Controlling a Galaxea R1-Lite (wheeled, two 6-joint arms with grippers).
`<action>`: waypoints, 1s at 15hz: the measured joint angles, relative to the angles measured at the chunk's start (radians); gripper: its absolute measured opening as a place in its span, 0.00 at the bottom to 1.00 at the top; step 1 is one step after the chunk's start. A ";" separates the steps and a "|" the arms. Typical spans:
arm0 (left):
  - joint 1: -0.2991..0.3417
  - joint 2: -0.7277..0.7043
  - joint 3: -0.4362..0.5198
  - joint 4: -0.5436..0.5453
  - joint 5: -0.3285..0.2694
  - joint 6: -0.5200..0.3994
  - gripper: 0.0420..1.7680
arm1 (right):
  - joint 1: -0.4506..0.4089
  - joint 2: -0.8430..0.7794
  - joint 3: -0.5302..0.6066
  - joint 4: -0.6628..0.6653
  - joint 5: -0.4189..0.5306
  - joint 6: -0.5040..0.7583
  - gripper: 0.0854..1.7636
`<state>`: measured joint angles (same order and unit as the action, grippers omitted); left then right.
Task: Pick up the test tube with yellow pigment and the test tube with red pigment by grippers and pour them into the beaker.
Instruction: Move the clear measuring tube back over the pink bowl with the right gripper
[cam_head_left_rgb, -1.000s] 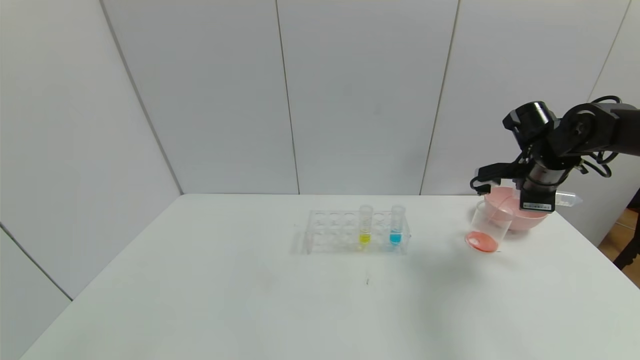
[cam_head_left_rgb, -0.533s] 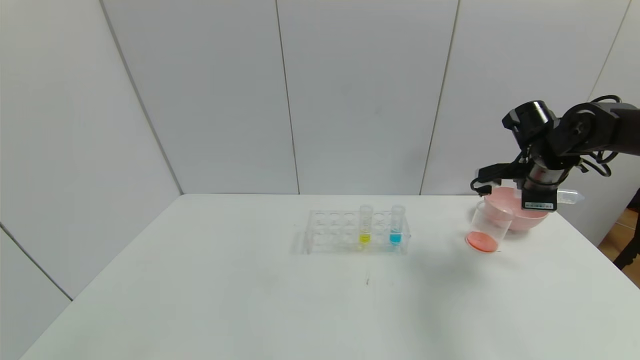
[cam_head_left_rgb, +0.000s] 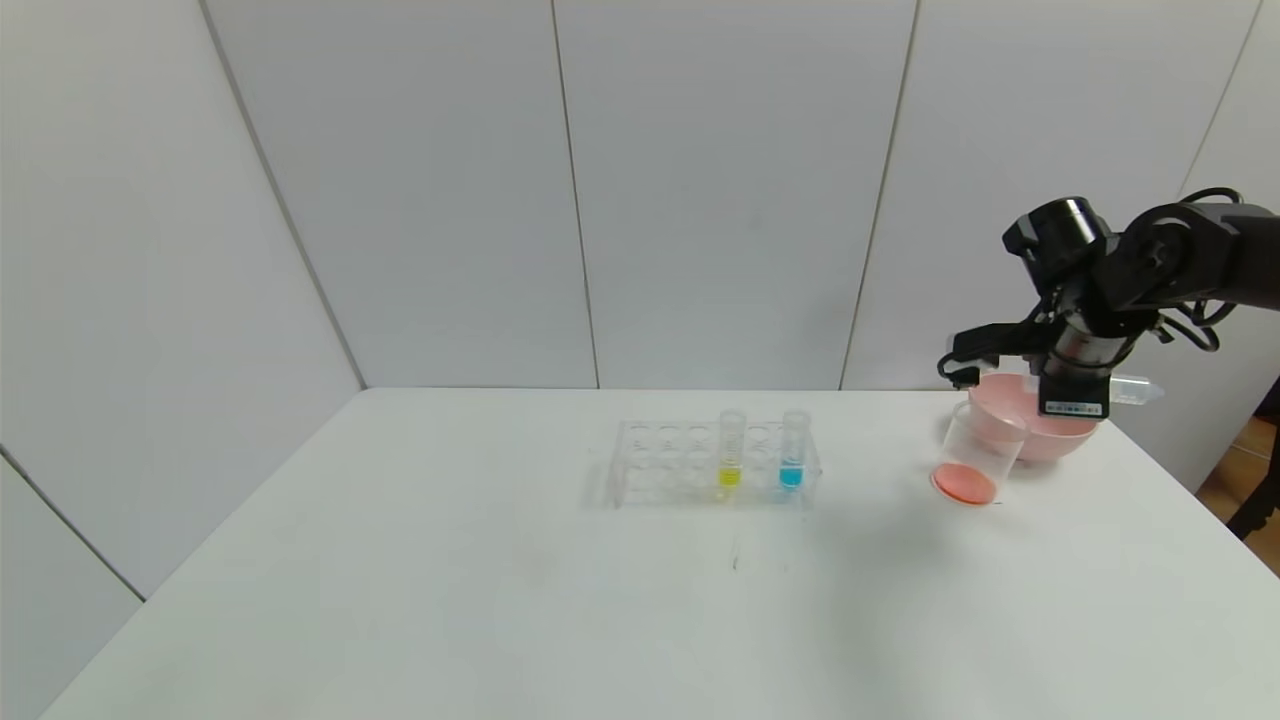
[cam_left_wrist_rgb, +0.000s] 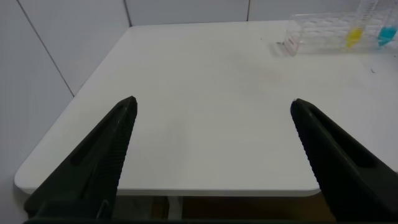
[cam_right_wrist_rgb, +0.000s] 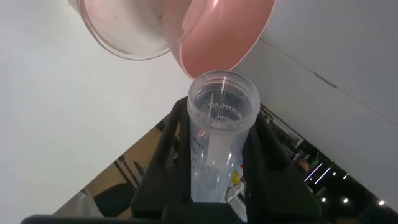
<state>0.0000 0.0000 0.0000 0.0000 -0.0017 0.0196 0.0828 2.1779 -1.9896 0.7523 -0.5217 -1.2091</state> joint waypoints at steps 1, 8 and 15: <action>0.000 0.000 0.000 0.000 0.000 0.000 1.00 | 0.000 0.000 0.000 0.000 0.004 0.002 0.26; 0.000 0.000 0.000 0.000 0.000 0.000 1.00 | -0.024 -0.003 0.000 -0.031 0.206 0.151 0.26; 0.000 0.000 0.000 0.000 0.000 0.000 1.00 | -0.078 -0.045 0.000 -0.152 0.454 0.356 0.26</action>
<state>0.0000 0.0000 0.0000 0.0000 -0.0017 0.0196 0.0047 2.1330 -1.9891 0.6004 -0.0677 -0.8532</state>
